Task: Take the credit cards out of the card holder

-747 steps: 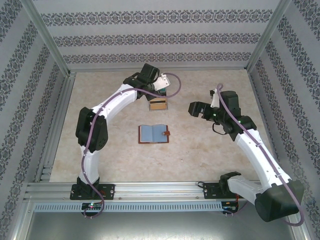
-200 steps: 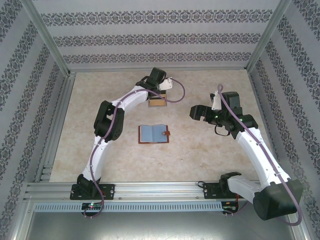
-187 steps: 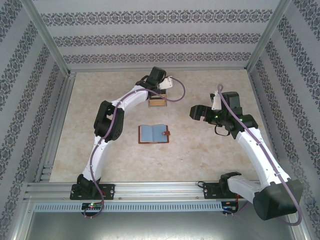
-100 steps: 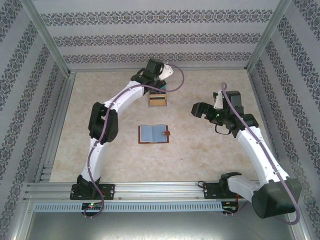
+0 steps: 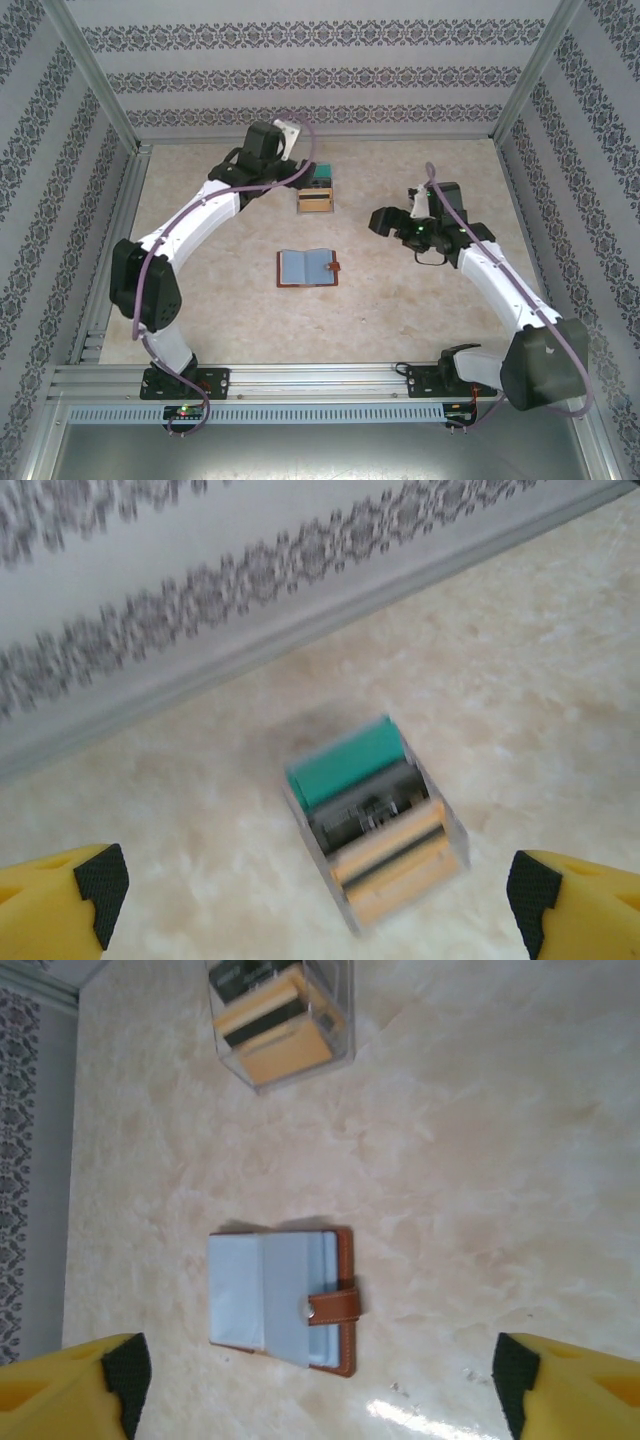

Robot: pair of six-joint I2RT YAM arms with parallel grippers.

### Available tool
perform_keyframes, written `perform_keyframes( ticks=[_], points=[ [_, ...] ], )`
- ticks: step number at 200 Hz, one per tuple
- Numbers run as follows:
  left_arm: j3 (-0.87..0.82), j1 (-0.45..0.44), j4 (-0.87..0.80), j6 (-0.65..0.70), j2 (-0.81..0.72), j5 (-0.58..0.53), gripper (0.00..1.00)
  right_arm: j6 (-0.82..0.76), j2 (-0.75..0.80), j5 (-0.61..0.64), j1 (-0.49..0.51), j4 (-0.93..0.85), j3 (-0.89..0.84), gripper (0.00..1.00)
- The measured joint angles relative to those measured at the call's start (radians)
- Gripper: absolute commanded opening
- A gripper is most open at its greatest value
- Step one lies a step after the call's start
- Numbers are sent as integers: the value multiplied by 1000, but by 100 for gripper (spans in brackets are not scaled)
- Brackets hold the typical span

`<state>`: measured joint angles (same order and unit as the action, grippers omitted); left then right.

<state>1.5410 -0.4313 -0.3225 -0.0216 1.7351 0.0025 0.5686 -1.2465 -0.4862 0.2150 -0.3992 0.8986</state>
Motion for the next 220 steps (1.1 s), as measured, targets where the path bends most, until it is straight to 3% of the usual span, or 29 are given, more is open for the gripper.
perform_keyframes(
  ticks=[53,75,102,152,220],
  points=[
    [-306,32,-15,-323,-144,82,100,5,-163,52,214,48,22,69],
    [-420,33,-21,-411,-203,111,91,20,-233,63,286,71,32,61],
    [-529,34,-26,-502,-261,129,87,34,-320,76,350,100,55,58],
    [-656,34,-25,-598,-330,153,87,60,-426,85,399,128,69,58],
    [-685,34,-26,-634,-404,159,88,74,-502,88,429,150,97,56]
  ],
)
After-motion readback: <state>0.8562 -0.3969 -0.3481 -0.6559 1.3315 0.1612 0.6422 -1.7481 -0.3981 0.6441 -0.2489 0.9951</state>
